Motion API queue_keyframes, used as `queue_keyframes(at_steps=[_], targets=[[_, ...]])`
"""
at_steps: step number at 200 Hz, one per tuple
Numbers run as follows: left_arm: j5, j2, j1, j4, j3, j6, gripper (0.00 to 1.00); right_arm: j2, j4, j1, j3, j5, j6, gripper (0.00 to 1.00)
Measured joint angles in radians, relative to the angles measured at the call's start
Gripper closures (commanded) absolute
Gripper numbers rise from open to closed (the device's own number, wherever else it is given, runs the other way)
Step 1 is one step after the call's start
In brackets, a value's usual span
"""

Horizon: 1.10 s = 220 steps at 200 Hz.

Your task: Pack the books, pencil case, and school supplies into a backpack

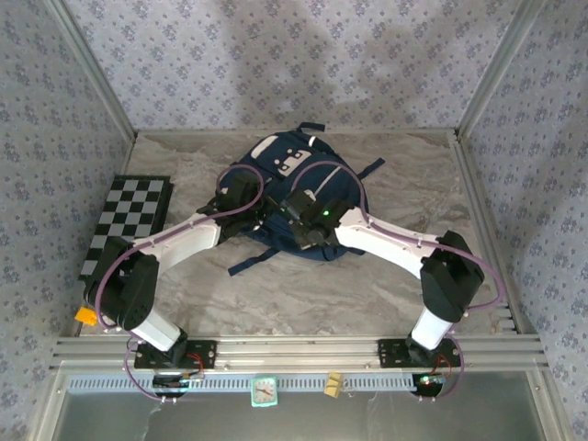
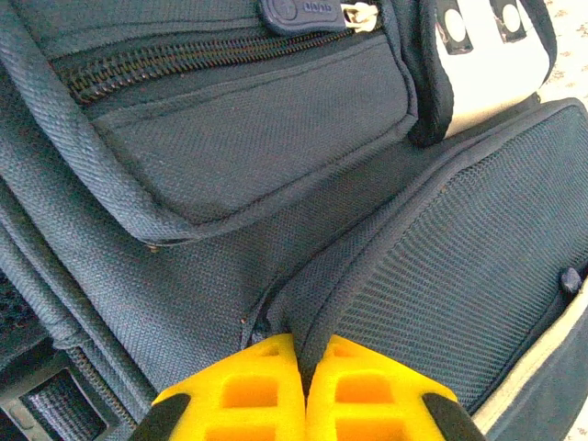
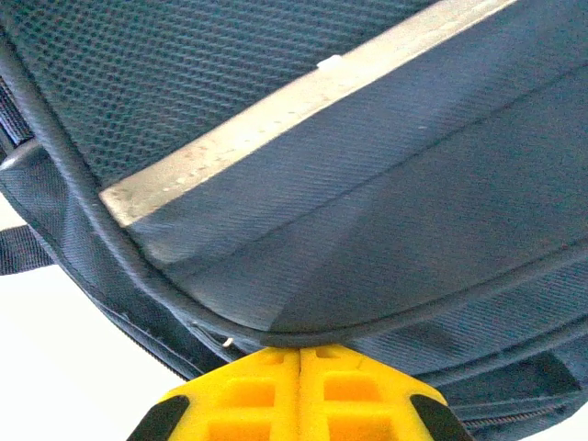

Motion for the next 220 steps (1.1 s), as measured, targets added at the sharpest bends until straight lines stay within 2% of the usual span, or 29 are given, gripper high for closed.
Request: queue_keyframes(at_steps=[65,80,95,116,162,199,220], targets=[[0.002,-0.013,0.048,-0.049,0.000,0.040,1.00,-0.086,0.014,-0.067,-0.083,-0.043,0.004,1.00],[0.008,-0.013,0.053,-0.051,0.000,0.045,1.00,-0.090,0.032,-0.067,-0.091,-0.070,-0.012,0.88],[0.012,-0.013,0.052,-0.051,0.000,0.044,1.00,-0.086,0.053,-0.039,-0.089,-0.089,-0.023,0.82],[0.014,-0.013,0.050,-0.051,0.000,0.036,1.00,-0.059,0.093,-0.005,-0.076,-0.116,-0.024,0.63],[0.031,-0.013,0.049,-0.051,0.006,-0.007,1.00,0.004,0.201,-0.005,-0.078,-0.166,-0.025,0.42],[0.031,-0.013,0.049,-0.051,0.016,-0.054,1.00,0.013,0.240,-0.002,-0.080,-0.166,-0.031,0.38],[0.027,-0.013,0.050,-0.048,0.016,-0.093,1.00,0.014,0.259,0.018,-0.087,-0.133,-0.051,0.41]])
